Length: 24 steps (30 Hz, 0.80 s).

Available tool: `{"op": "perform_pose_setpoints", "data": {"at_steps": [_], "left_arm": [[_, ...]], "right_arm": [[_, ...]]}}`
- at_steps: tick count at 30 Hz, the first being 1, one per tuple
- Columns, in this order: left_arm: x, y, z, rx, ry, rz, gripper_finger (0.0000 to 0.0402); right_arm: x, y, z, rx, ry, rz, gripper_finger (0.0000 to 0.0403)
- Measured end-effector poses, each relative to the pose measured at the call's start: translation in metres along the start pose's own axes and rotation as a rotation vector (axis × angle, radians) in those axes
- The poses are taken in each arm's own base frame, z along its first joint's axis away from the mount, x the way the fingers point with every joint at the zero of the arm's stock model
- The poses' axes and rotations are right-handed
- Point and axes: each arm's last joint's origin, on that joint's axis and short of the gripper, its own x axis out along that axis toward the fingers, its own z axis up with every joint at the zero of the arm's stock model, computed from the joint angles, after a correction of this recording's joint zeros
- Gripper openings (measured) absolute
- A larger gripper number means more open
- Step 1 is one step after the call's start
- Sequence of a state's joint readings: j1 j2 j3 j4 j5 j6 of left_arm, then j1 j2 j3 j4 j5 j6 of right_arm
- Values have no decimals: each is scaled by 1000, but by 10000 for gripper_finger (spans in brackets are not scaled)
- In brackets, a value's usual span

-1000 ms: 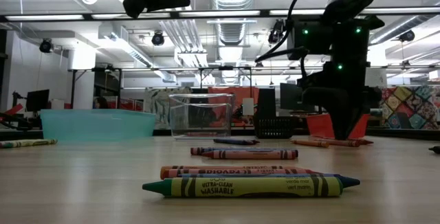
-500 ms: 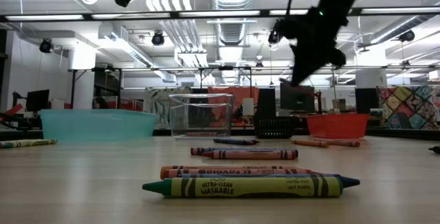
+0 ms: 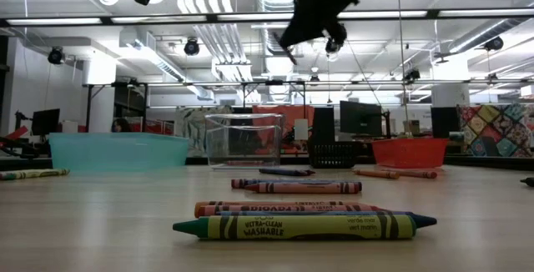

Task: Sort crayons
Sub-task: Put the red crayon into the transparent bin

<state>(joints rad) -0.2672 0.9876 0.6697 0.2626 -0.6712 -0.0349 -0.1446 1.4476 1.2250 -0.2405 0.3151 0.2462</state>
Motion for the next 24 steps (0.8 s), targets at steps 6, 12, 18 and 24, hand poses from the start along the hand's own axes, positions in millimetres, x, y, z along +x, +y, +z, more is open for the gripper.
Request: {"op": "perform_pose_setpoints", "data": {"at_steps": [6, 12, 18, 24], "left_arm": [[-2, 2, 1, 2, 3, 0, 149], [-6, 4, 1, 11, 14, 2, 149], [-10, 8, 5, 4, 10, 2, 149], [-15, 12, 6, 10, 18, 3, 149]], "right_arm": [[30, -14, 21, -80, -61, -45, 8], [73, -33, 26, -155, -10, -74, 8], [112, -50, 24, -293, 37, -30, 9], [138, -64, 17, -408, 82, 87, 9]]}}
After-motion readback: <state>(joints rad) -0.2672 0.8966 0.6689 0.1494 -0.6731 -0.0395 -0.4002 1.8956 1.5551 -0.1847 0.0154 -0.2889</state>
